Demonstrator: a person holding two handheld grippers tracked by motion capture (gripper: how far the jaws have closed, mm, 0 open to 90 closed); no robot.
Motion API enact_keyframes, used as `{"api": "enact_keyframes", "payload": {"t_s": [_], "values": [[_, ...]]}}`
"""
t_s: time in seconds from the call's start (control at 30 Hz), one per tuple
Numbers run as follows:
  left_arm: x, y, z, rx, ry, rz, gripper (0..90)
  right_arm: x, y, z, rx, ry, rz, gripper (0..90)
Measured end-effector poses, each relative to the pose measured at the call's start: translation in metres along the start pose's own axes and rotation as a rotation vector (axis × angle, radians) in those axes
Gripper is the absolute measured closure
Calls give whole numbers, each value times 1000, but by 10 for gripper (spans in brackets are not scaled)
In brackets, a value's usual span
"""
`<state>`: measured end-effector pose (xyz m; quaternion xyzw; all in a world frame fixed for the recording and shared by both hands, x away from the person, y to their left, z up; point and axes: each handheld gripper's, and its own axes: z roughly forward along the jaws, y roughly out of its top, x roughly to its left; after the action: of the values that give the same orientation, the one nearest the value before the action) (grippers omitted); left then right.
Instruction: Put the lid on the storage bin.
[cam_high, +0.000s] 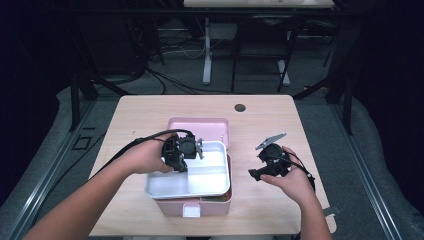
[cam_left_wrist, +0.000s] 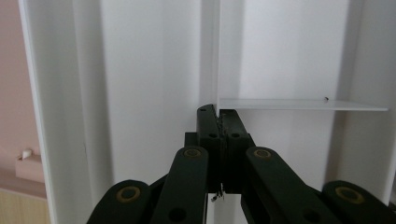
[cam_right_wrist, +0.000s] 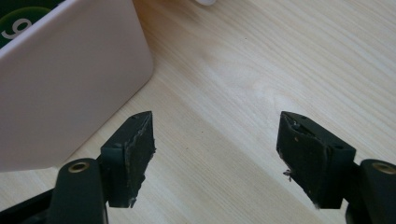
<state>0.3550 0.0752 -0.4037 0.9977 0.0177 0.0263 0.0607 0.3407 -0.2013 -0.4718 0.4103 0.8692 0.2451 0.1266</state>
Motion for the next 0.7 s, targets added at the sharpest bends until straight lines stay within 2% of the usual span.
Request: {"api": "enact_keyframes", "payload": {"t_s": [0.27, 0.4, 0.7], "values": [[-2, 5, 8, 8, -7, 34, 894, 0, 0, 1, 3, 3, 3, 275], [-3, 6, 9, -7, -18, 33, 894, -1, 0, 0, 4, -1, 2, 275], [-5, 11, 19, 7, -21, 43, 893, -1, -1, 1, 0, 1, 2, 276]]}}
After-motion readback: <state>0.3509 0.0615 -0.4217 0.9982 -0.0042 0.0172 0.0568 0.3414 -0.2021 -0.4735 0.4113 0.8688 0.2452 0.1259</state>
